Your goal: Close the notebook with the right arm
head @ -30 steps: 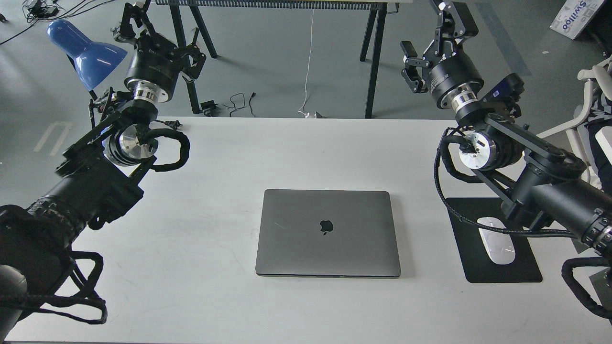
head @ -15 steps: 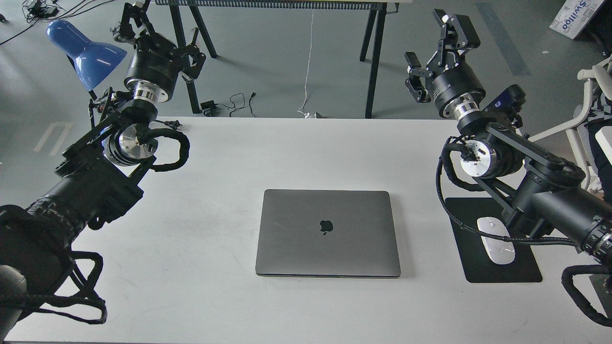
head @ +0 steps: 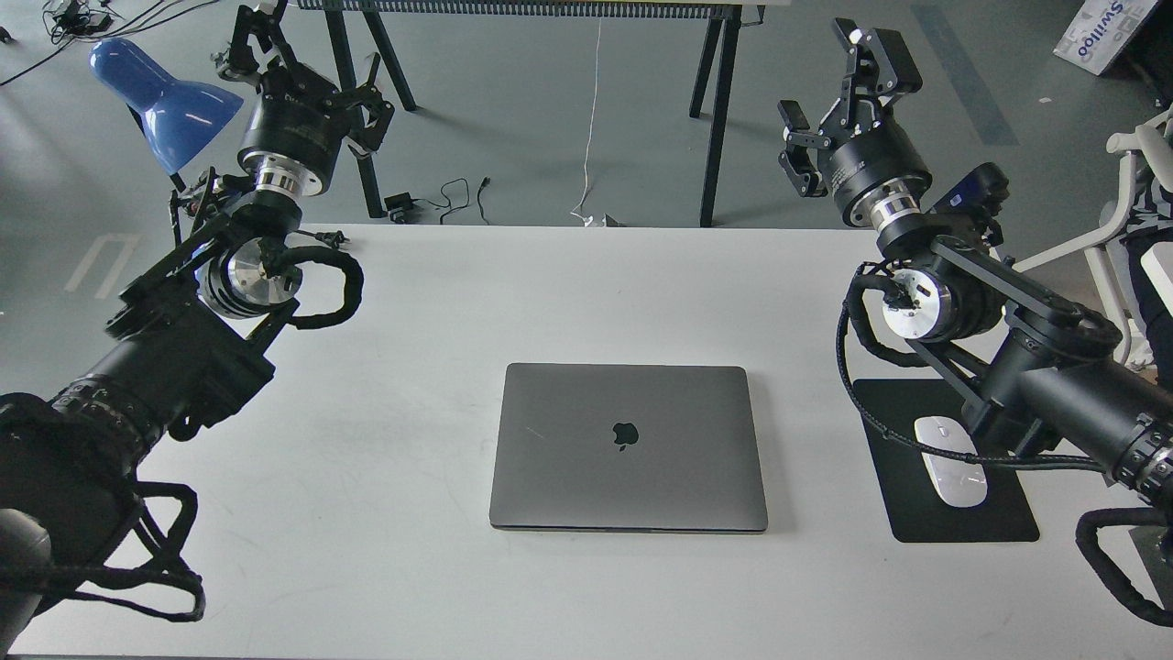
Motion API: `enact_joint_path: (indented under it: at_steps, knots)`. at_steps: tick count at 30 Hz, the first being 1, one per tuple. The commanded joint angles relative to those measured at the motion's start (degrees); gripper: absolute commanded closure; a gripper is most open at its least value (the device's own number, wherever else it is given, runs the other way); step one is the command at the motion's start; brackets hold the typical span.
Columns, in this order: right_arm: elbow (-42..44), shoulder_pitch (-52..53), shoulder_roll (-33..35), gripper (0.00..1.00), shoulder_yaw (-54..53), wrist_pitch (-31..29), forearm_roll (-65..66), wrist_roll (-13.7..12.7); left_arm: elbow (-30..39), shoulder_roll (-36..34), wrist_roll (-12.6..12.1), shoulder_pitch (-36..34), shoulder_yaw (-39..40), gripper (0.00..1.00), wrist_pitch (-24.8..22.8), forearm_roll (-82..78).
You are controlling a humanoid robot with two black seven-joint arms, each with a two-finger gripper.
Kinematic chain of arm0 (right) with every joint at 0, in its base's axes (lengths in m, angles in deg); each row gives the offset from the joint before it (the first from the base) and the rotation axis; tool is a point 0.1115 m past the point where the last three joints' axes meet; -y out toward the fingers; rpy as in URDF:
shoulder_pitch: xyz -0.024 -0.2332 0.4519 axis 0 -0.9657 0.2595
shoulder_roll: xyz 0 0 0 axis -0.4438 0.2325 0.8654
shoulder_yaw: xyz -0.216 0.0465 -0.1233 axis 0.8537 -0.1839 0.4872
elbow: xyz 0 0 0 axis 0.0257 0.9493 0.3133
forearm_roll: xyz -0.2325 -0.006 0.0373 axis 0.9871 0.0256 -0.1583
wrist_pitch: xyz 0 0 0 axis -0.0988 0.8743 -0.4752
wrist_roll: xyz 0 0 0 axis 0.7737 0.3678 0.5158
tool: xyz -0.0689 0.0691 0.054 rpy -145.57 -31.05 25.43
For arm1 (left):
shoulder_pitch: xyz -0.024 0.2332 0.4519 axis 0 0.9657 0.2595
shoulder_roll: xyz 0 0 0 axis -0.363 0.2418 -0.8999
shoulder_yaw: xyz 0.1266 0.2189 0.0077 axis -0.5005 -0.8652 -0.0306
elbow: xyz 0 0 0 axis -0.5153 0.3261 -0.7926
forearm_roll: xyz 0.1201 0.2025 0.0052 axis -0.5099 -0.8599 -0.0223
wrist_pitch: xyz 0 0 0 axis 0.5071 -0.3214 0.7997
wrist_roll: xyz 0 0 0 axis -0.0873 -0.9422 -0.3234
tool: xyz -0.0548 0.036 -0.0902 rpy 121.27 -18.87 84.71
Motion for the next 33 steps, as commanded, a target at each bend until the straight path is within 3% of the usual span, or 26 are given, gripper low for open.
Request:
enact_joint_path:
  at_steps: [1, 33]
  knots:
    - [0.0, 0.0, 0.1, 0.01, 0.0, 0.0, 0.0, 0.0, 0.0, 0.0, 0.0, 0.0, 0.0, 0.0, 0.0, 0.0]
    - [-0.2, -0.1, 0.0, 0.01, -1.1, 0.1, 0.0, 0.0, 0.0, 0.0, 0.0, 0.0, 0.0, 0.0, 0.1, 0.0]
